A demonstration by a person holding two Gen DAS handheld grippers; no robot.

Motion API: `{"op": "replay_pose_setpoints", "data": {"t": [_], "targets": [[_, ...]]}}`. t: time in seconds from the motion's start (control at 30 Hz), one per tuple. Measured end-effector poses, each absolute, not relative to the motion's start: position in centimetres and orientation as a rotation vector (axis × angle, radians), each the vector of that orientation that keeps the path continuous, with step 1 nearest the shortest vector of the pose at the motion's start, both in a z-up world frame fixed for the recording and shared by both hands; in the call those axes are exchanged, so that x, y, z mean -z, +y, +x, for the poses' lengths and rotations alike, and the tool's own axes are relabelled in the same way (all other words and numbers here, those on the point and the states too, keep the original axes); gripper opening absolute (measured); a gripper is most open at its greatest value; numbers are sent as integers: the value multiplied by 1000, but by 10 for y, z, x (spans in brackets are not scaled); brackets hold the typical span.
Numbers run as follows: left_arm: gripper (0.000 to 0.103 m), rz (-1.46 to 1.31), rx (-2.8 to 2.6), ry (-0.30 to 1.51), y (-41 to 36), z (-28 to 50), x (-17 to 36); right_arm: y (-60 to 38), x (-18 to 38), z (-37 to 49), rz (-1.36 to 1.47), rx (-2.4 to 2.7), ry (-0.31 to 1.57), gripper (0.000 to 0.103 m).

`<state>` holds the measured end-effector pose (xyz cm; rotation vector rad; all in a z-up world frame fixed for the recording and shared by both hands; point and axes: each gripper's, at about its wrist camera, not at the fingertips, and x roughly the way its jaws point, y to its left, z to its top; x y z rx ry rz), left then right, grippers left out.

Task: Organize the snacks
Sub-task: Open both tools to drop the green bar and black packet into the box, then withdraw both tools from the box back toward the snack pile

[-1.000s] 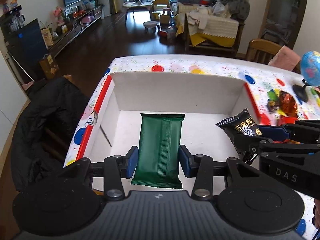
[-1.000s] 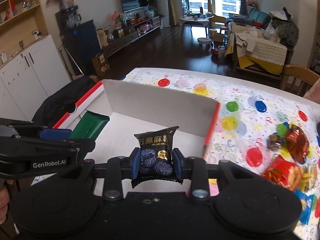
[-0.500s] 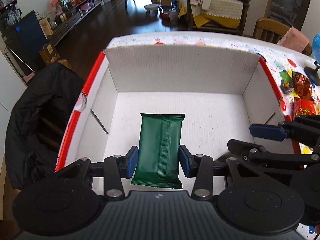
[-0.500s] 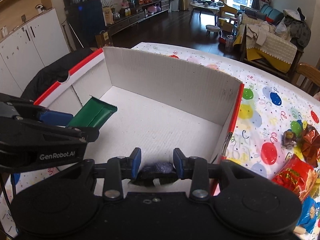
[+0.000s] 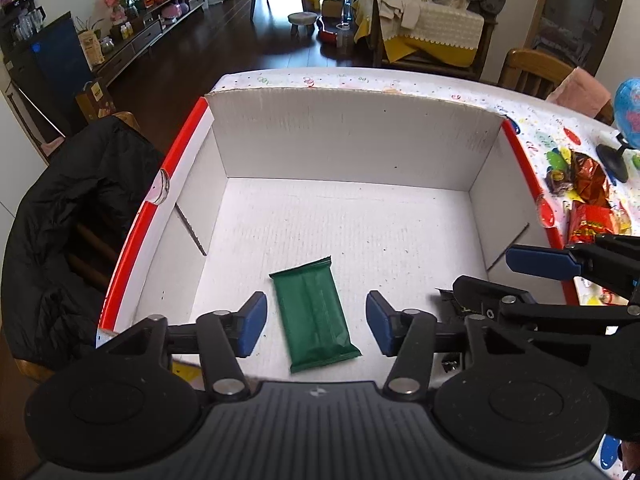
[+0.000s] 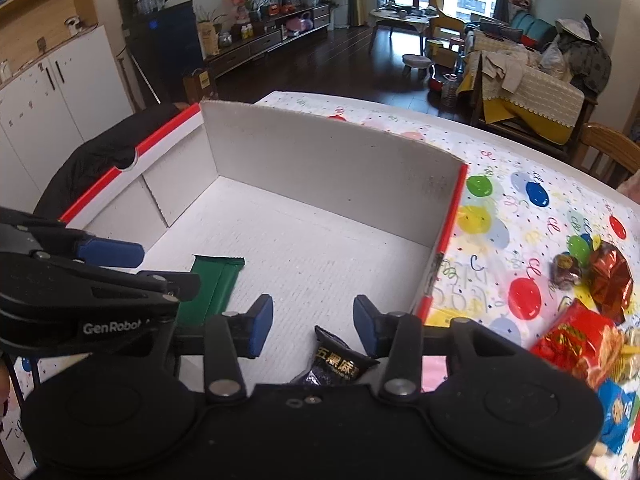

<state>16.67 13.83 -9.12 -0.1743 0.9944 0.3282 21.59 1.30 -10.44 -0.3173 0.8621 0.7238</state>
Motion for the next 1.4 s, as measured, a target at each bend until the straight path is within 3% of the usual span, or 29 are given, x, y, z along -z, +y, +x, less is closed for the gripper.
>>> {"op": "replay_pose_setpoints", "data": {"t": [0.4, 0.5, 0.87, 1.0, 1.4], "targets": [[62, -173, -268, 939, 127, 141, 68, -15, 82, 189, -237, -692, 819, 54], [62, -170, -249, 924, 122, 136, 61, -25, 75, 181, -211, -676, 800, 62], [66, -134, -152, 861, 92, 115, 35, -69, 53, 153, -106, -611, 756, 74], [67, -125, -106, 839, 77, 109, 27, -90, 46, 143, -71, -577, 727, 83], [75, -87, 49, 794, 21, 97, 11, -154, 25, 103, -33, -446, 619, 94]]}}
